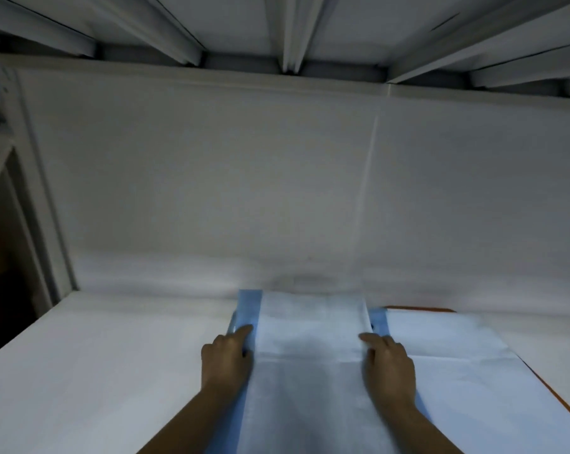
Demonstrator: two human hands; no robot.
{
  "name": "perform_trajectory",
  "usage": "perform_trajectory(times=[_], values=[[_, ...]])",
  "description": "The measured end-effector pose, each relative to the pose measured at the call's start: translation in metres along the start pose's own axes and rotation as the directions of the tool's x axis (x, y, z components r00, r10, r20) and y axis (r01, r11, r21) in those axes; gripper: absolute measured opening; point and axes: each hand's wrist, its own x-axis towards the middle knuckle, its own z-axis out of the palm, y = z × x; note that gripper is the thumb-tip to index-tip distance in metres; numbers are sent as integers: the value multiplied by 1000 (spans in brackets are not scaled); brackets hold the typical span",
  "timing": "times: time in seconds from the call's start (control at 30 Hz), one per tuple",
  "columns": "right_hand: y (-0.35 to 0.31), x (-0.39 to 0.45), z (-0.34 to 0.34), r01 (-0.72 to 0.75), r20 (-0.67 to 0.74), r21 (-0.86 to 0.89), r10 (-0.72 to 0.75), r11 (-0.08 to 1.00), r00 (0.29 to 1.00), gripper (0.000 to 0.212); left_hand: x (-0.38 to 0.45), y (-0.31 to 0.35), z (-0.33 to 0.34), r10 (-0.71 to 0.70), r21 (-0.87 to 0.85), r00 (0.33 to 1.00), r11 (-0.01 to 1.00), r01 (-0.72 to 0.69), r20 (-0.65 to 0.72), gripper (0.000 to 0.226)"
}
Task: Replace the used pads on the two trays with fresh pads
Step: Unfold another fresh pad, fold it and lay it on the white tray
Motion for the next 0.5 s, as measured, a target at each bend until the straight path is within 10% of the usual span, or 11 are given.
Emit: perform_trajectory(times=[0.3, 0.5], values=[[-2, 2, 23, 96, 38, -379, -88, 920, 995, 7, 5, -6, 18, -32, 416, 996, 909, -4, 80, 41], [3, -6, 29, 111, 39, -269, -104, 957, 994, 43, -4, -11, 24, 62, 339, 998, 939, -56, -8, 41]])
